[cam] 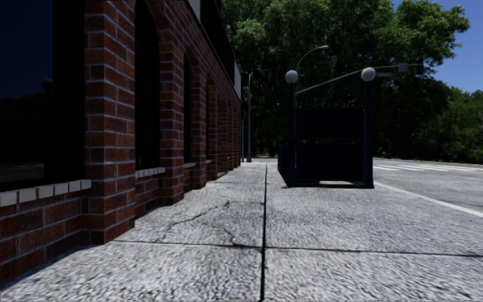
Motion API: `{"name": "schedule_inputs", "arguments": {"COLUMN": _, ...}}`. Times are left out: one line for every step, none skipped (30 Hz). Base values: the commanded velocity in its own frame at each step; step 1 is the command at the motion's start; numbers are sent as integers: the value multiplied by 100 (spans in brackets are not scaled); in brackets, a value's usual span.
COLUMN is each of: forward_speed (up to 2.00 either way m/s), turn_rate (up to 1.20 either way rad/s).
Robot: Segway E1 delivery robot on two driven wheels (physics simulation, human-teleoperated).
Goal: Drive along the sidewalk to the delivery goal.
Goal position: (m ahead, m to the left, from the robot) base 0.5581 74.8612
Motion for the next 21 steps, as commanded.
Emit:
{"name": "schedule_inputs", "arguments": {"forward_speed": 200, "turn_rate": 0}}
{"name": "schedule_inputs", "arguments": {"forward_speed": 200, "turn_rate": 0}}
{"name": "schedule_inputs", "arguments": {"forward_speed": 200, "turn_rate": 0}}
{"name": "schedule_inputs", "arguments": {"forward_speed": 200, "turn_rate": 0}}
{"name": "schedule_inputs", "arguments": {"forward_speed": 200, "turn_rate": 0}}
{"name": "schedule_inputs", "arguments": {"forward_speed": 200, "turn_rate": 0}}
{"name": "schedule_inputs", "arguments": {"forward_speed": 200, "turn_rate": 0}}
{"name": "schedule_inputs", "arguments": {"forward_speed": 200, "turn_rate": 0}}
{"name": "schedule_inputs", "arguments": {"forward_speed": 200, "turn_rate": 0}}
{"name": "schedule_inputs", "arguments": {"forward_speed": 200, "turn_rate": 0}}
{"name": "schedule_inputs", "arguments": {"forward_speed": 200, "turn_rate": 0}}
{"name": "schedule_inputs", "arguments": {"forward_speed": 200, "turn_rate": 0}}
{"name": "schedule_inputs", "arguments": {"forward_speed": 200, "turn_rate": 0}}
{"name": "schedule_inputs", "arguments": {"forward_speed": 200, "turn_rate": 0}}
{"name": "schedule_inputs", "arguments": {"forward_speed": 200, "turn_rate": 0}}
{"name": "schedule_inputs", "arguments": {"forward_speed": 200, "turn_rate": 0}}
{"name": "schedule_inputs", "arguments": {"forward_speed": 200, "turn_rate": 0}}
{"name": "schedule_inputs", "arguments": {"forward_speed": 200, "turn_rate": 0}}
{"name": "schedule_inputs", "arguments": {"forward_speed": 200, "turn_rate": 0}}
{"name": "schedule_inputs", "arguments": {"forward_speed": 200, "turn_rate": 0}}
{"name": "schedule_inputs", "arguments": {"forward_speed": 200, "turn_rate": 0}}
